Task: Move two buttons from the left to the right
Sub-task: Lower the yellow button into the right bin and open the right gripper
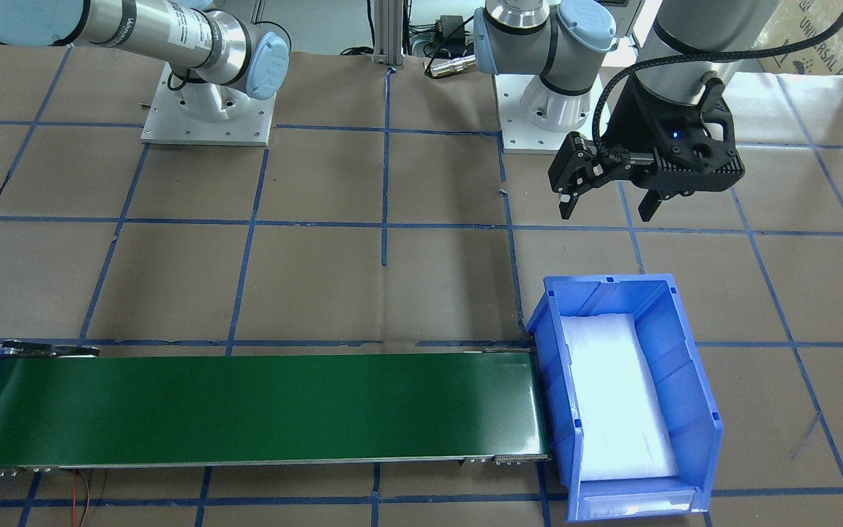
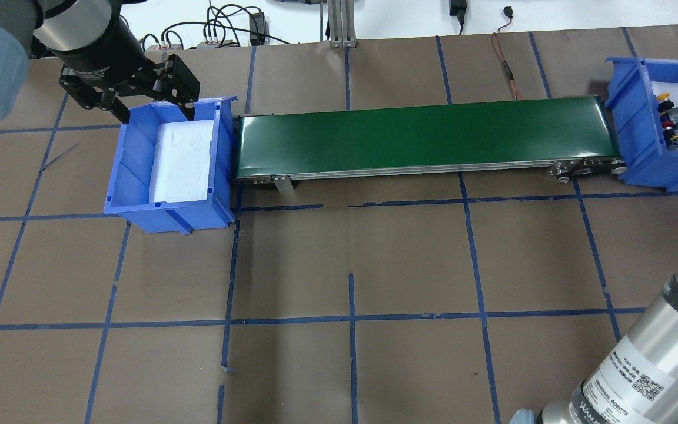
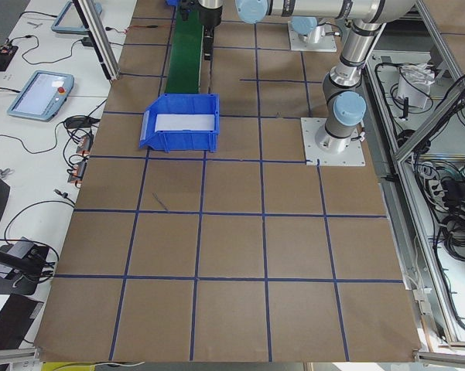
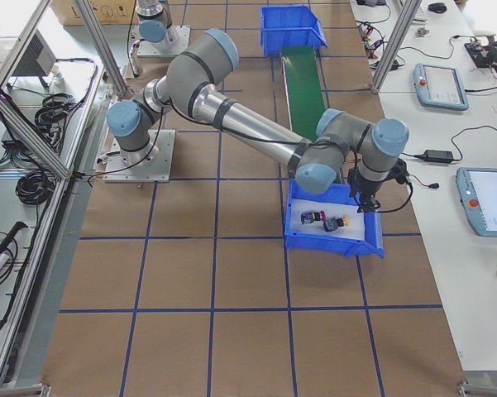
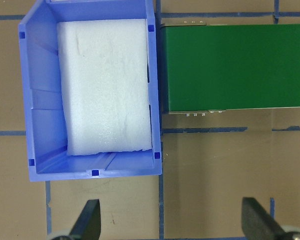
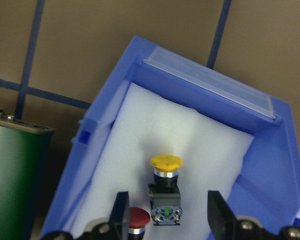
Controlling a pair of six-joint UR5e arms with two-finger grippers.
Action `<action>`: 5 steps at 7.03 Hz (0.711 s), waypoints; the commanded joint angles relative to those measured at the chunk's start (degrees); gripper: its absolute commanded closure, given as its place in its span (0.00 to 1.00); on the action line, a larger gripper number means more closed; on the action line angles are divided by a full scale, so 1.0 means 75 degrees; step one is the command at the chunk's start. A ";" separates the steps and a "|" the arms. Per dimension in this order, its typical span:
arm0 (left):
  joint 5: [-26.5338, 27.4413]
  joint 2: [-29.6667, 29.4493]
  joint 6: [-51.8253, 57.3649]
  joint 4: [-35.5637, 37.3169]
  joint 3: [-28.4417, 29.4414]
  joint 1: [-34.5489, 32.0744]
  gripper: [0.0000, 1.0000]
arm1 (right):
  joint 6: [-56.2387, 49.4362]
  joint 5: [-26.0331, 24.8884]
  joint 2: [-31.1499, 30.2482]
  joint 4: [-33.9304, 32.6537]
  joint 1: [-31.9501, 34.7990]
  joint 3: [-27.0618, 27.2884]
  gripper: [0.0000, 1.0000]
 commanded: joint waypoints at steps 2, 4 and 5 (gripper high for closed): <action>-0.0024 -0.0079 -0.0012 0.0012 0.0012 -0.0012 0.00 | 0.1694 -0.0046 -0.0795 0.0756 0.1443 0.0000 0.34; -0.0047 -0.0126 -0.0012 0.0012 0.0023 -0.0012 0.00 | 0.2753 -0.0011 -0.1414 0.1865 0.2265 0.0035 0.26; -0.0047 -0.0138 -0.0023 0.0012 0.0023 -0.0012 0.00 | 0.2827 0.0001 -0.1627 0.2278 0.2814 0.0035 0.13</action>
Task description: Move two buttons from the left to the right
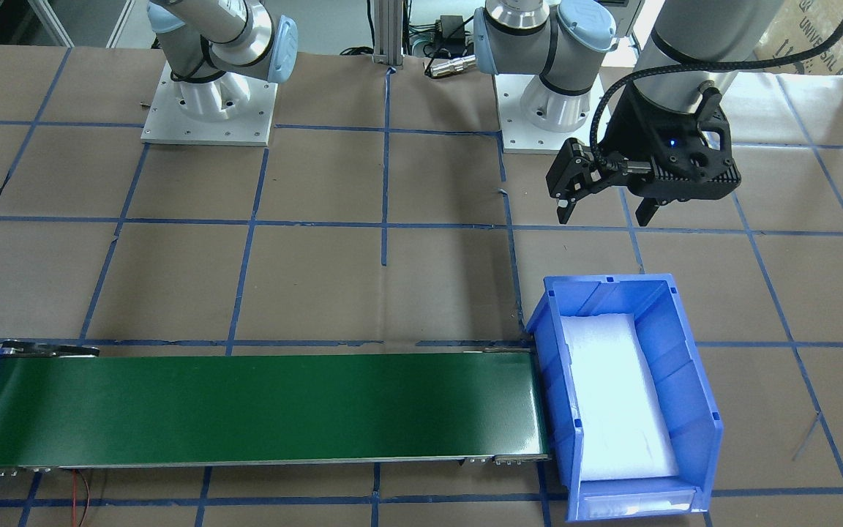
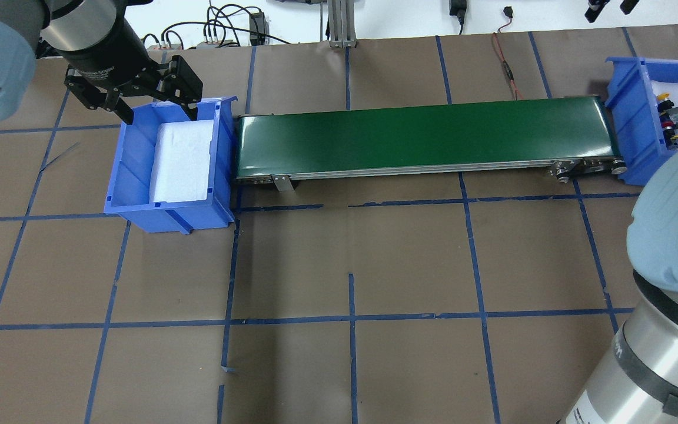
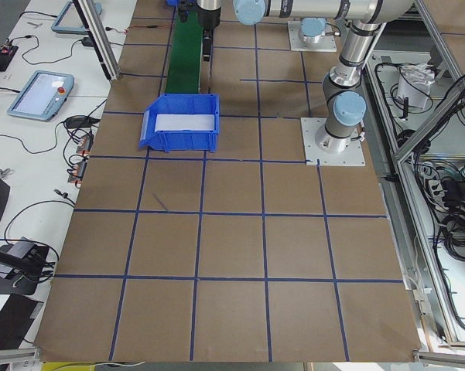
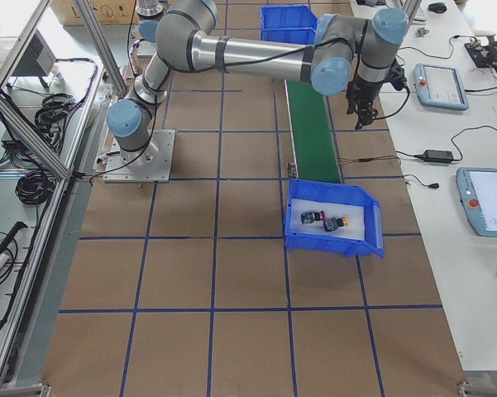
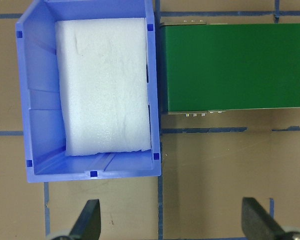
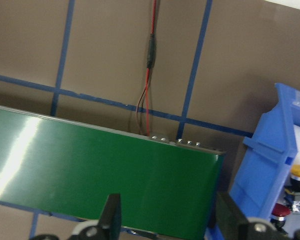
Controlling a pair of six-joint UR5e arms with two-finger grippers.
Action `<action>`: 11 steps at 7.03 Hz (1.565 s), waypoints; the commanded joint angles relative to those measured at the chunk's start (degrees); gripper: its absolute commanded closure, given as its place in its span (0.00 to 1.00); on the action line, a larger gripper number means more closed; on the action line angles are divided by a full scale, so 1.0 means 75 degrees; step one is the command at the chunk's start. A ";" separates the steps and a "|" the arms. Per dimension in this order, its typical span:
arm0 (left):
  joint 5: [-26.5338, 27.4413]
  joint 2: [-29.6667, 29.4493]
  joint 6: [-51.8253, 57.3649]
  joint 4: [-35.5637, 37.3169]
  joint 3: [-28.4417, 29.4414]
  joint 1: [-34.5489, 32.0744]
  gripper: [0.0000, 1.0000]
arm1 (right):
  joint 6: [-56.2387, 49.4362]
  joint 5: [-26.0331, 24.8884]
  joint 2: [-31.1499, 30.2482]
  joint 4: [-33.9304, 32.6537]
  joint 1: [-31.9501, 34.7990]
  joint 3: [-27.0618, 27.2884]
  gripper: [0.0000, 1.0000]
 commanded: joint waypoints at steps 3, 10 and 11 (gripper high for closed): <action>-0.0009 -0.0006 0.0002 0.0001 0.0004 0.0009 0.00 | 0.1320 -0.0005 -0.1327 0.1896 0.1496 0.0559 0.02; 0.0026 -0.0006 0.0014 0.0001 -0.0019 0.0009 0.00 | 0.1742 -0.0345 -0.4788 0.0121 0.1485 0.4957 0.00; 0.0038 -0.0006 0.0037 0.0001 -0.0019 -0.0002 0.00 | 0.1732 -0.0380 -0.4812 0.0119 0.1485 0.4981 0.00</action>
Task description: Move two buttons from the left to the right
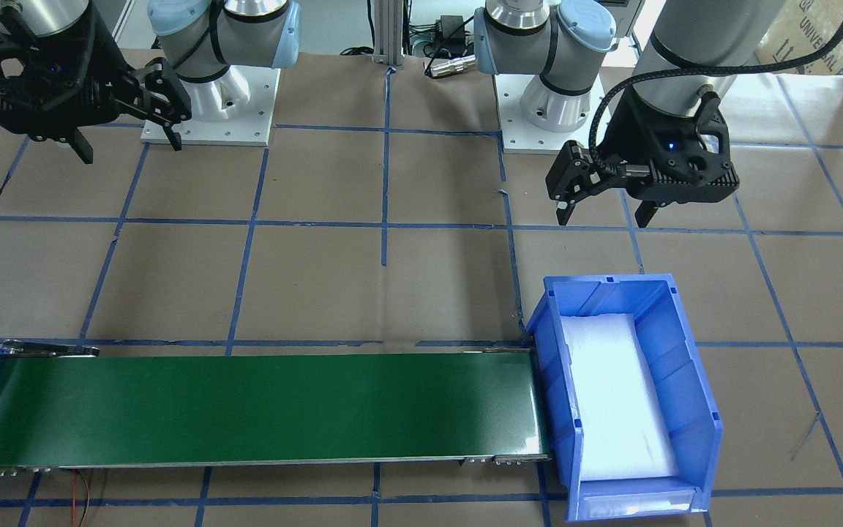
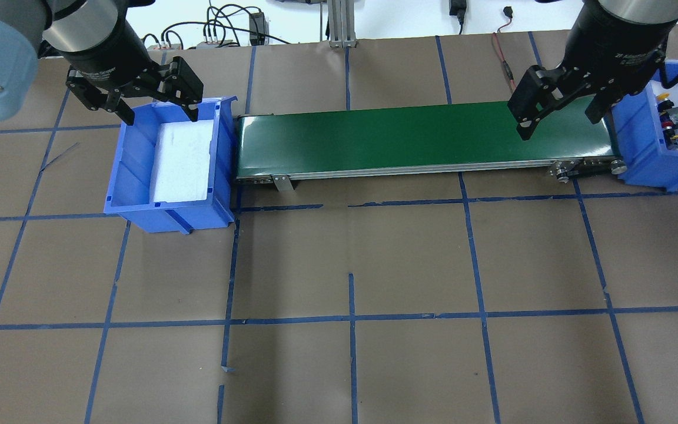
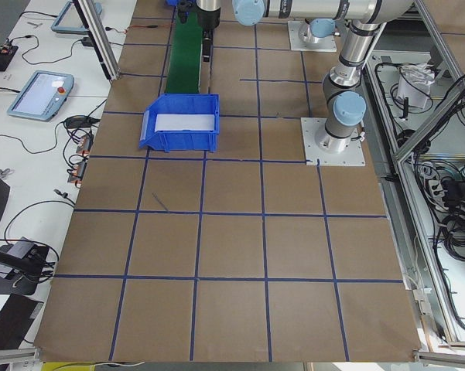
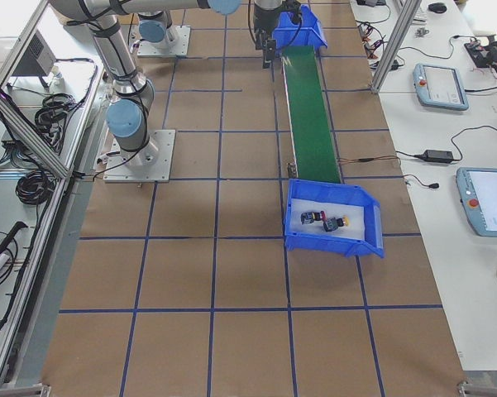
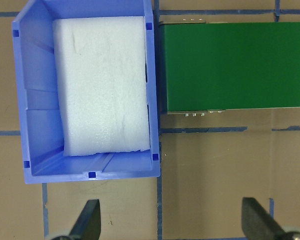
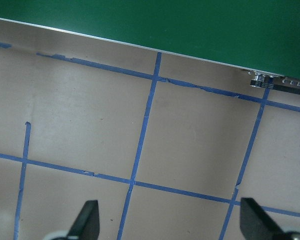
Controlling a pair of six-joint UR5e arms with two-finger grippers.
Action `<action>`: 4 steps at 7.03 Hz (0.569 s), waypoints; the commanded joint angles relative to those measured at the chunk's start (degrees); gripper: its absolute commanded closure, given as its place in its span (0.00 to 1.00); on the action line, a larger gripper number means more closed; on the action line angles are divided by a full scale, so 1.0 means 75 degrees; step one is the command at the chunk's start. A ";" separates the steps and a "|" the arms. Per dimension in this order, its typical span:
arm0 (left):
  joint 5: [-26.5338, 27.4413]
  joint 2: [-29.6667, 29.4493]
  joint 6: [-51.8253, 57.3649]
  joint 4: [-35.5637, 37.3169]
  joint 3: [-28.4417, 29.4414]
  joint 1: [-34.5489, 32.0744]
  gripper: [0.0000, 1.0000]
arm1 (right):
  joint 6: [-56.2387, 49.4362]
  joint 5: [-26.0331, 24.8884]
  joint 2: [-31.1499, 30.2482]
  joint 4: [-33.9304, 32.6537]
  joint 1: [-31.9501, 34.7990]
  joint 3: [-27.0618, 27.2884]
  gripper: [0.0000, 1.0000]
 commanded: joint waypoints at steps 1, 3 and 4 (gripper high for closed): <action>0.0040 0.0060 0.0057 0.0000 -0.0016 0.0007 0.00 | 0.0027 -0.0076 -0.0089 -0.0153 0.0000 0.0134 0.00; 0.0052 0.0143 0.0057 -0.0082 -0.0028 0.0019 0.00 | 0.0062 -0.0053 -0.0124 -0.0188 0.0011 0.0228 0.00; 0.0052 0.0143 0.0057 -0.0082 -0.0016 0.0042 0.00 | 0.0051 -0.0053 -0.0125 -0.0188 0.0011 0.0263 0.00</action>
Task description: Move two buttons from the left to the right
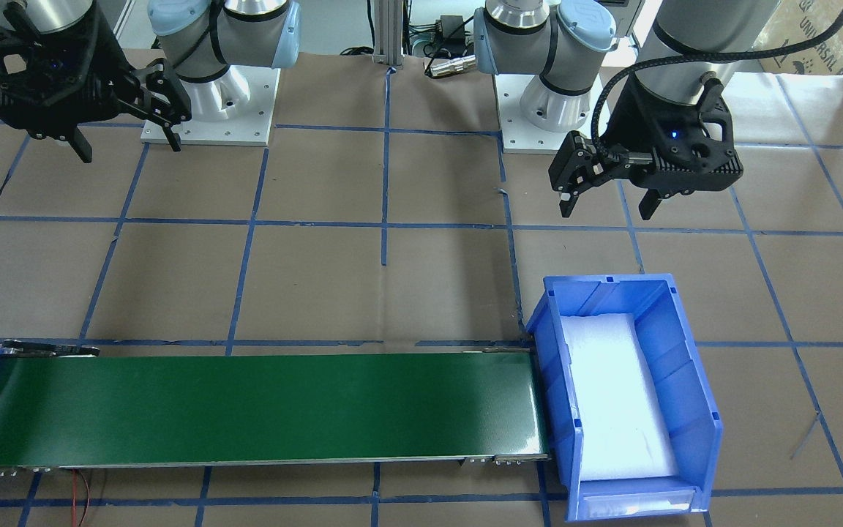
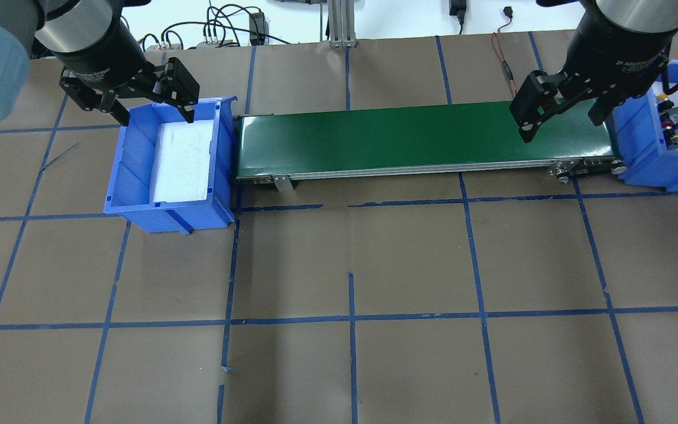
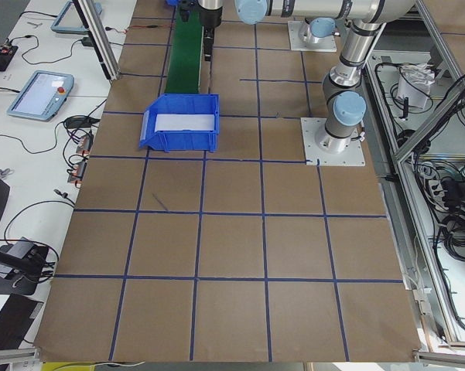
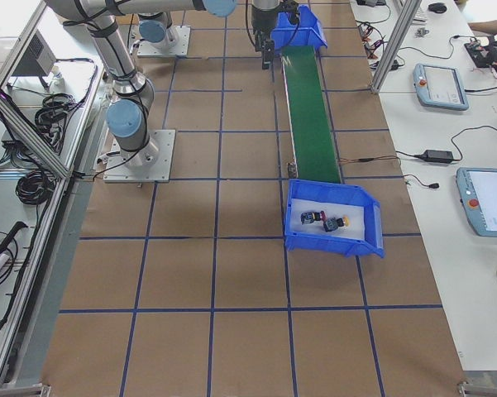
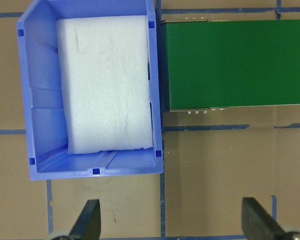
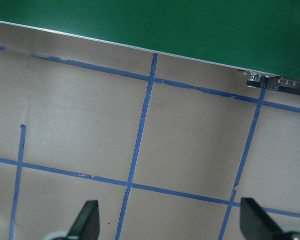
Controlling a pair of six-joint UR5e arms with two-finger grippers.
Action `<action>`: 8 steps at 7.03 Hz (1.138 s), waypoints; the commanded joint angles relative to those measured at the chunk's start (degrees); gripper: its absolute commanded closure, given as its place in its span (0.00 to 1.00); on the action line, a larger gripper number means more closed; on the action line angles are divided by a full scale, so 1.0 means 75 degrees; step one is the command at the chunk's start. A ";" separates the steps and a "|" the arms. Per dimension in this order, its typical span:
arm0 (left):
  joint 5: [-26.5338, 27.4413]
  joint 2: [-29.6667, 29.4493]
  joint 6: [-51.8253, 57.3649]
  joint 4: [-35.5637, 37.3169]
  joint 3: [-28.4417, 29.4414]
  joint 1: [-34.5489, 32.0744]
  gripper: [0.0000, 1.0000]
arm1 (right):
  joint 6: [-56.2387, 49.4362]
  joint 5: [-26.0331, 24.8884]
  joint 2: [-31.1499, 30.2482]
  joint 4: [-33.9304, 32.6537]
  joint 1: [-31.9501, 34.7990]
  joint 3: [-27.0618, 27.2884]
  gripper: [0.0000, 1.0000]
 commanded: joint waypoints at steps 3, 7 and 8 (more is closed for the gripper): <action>0.0002 -0.0014 0.0002 0.0052 0.0007 0.0006 0.00 | -0.0014 0.0018 0.0004 -0.0029 0.0002 0.0104 0.00; 0.0002 -0.0049 0.0002 0.0041 -0.0005 -0.0018 0.00 | -0.0003 0.0018 0.0004 -0.0053 0.0002 0.0139 0.00; 0.0002 -0.0049 0.0002 0.0041 0.0007 -0.0018 0.00 | -0.0014 0.0018 0.0004 -0.0053 0.0002 0.0139 0.00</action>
